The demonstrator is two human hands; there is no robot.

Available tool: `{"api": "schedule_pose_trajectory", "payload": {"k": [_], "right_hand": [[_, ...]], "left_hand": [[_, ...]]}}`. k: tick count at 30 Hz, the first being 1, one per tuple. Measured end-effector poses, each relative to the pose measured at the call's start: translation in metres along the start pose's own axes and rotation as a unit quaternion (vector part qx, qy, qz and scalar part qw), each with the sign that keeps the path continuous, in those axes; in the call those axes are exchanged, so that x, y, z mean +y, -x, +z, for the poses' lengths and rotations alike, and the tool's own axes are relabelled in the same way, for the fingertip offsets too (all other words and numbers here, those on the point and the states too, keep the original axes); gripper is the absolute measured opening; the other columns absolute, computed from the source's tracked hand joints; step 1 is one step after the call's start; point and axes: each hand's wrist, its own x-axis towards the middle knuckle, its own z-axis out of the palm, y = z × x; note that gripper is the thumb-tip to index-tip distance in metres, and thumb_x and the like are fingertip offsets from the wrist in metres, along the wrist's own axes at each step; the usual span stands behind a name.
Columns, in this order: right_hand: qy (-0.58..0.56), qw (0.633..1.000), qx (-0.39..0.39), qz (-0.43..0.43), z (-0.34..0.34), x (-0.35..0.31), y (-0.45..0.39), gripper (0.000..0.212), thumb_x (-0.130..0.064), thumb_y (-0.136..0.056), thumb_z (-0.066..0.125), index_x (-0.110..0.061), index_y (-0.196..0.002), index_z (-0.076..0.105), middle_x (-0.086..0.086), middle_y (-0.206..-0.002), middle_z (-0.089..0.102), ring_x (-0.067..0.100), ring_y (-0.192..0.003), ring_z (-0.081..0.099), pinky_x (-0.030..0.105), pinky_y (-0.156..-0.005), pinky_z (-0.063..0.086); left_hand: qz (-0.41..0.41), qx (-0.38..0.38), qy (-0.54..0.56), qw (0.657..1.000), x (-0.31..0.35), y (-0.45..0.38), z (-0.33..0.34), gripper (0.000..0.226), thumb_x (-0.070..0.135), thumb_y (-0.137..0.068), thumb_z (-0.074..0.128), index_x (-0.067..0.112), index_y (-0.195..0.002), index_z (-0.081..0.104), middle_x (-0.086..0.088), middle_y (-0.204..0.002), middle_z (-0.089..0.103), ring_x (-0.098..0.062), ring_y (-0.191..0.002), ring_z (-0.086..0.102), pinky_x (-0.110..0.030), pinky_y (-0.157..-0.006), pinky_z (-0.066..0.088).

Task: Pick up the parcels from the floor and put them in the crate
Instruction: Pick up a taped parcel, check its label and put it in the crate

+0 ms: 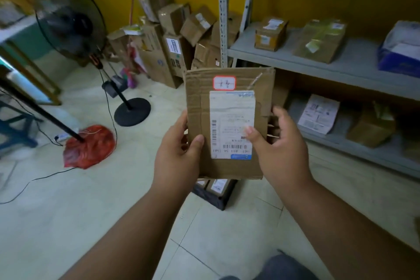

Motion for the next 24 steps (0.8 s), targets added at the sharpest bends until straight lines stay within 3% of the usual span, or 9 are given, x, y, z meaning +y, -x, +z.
{"api": "schedule_pose_trajectory", "payload": {"k": [3, 8, 18, 24], "right_hand": [[0.022, 1.000, 0.019, 0.004, 0.016, 0.005, -0.026, 0.044, -0.031, -0.089, 0.072, -0.046, -0.125, 0.052, -0.014, -0.120, 0.066, 0.002, -0.104, 0.066, 0.033, -0.077, 0.063], [0.052, 0.999, 0.011, 0.009, 0.052, 0.025, -0.086, 0.047, -0.030, -0.092, 0.069, -0.042, -0.132, 0.048, -0.010, -0.127, 0.063, 0.007, -0.111, 0.064, 0.031, -0.079, 0.062], [0.078, 0.996, 0.017, 0.047, 0.153, 0.051, -0.167, 0.050, -0.033, -0.095, 0.061, -0.041, -0.141, 0.043, -0.010, -0.131, 0.062, 0.008, -0.113, 0.064, 0.041, -0.089, 0.060], [0.120, 0.979, 0.110, 0.125, 0.216, 0.062, -0.190, 0.030, -0.028, -0.097, 0.062, -0.019, -0.126, 0.057, -0.010, -0.109, 0.061, 0.008, -0.096, 0.062, 0.024, -0.077, 0.054]], "left_hand": [[-0.016, -0.023, 0.008, 1.000, -0.009, -0.038, 0.004, 0.056, 0.011, -0.098, 0.052, 0.054, -0.133, 0.048, 0.036, -0.100, 0.064, 0.016, -0.091, 0.059, -0.012, -0.070, 0.046], [-0.054, -0.043, 0.019, 0.997, -0.032, -0.105, 0.016, 0.061, 0.009, -0.098, 0.050, 0.058, -0.134, 0.046, 0.024, -0.119, 0.064, 0.004, -0.107, 0.060, -0.029, -0.089, 0.052], [-0.091, -0.070, -0.006, 0.993, -0.072, -0.240, -0.006, 0.056, 0.010, -0.098, 0.054, 0.049, -0.138, 0.049, 0.023, -0.103, 0.063, 0.000, -0.096, 0.063, -0.019, -0.069, 0.049], [-0.080, -0.157, -0.034, 0.984, -0.122, -0.322, -0.015, 0.034, 0.018, -0.097, 0.059, 0.035, -0.126, 0.053, 0.019, -0.106, 0.063, 0.002, -0.093, 0.061, -0.026, -0.080, 0.054]]}}
